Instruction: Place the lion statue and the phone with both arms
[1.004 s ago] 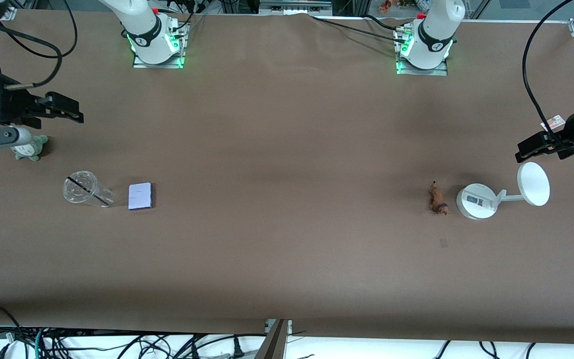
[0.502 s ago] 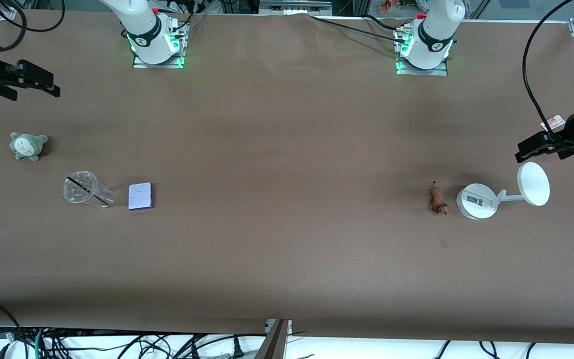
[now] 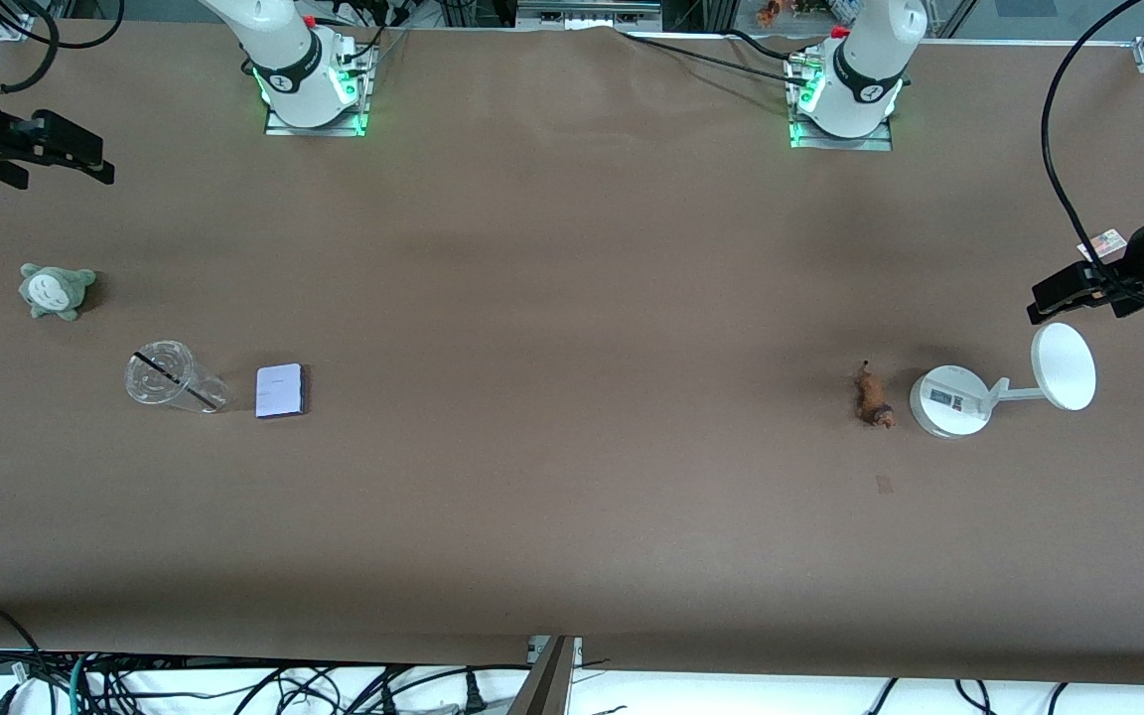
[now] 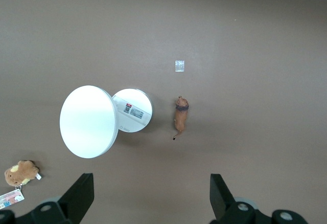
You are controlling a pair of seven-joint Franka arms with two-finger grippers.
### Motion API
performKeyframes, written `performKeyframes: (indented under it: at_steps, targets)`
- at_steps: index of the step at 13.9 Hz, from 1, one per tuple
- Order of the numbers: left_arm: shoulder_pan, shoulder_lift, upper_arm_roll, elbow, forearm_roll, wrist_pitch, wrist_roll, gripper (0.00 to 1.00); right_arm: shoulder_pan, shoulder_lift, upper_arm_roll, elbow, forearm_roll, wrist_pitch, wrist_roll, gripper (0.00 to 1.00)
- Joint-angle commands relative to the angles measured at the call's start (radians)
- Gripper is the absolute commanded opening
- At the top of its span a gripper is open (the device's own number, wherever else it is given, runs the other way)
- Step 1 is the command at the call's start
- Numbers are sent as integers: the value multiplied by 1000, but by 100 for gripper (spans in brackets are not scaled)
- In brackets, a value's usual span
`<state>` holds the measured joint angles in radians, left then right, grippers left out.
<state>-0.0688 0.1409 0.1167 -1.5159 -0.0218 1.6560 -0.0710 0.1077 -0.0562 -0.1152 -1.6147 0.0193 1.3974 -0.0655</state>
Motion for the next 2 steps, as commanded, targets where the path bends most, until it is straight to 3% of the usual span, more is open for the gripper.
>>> performKeyframes:
  at_steps: [1, 2]
  targets:
    - [-2, 12, 1, 29, 8, -16, 19, 100, -3, 33, 12, 39, -15, -21, -14, 100]
    - [-3, 12, 1, 29, 8, -16, 17, 100, -3, 38, 17, 45, -15, -21, -14, 100]
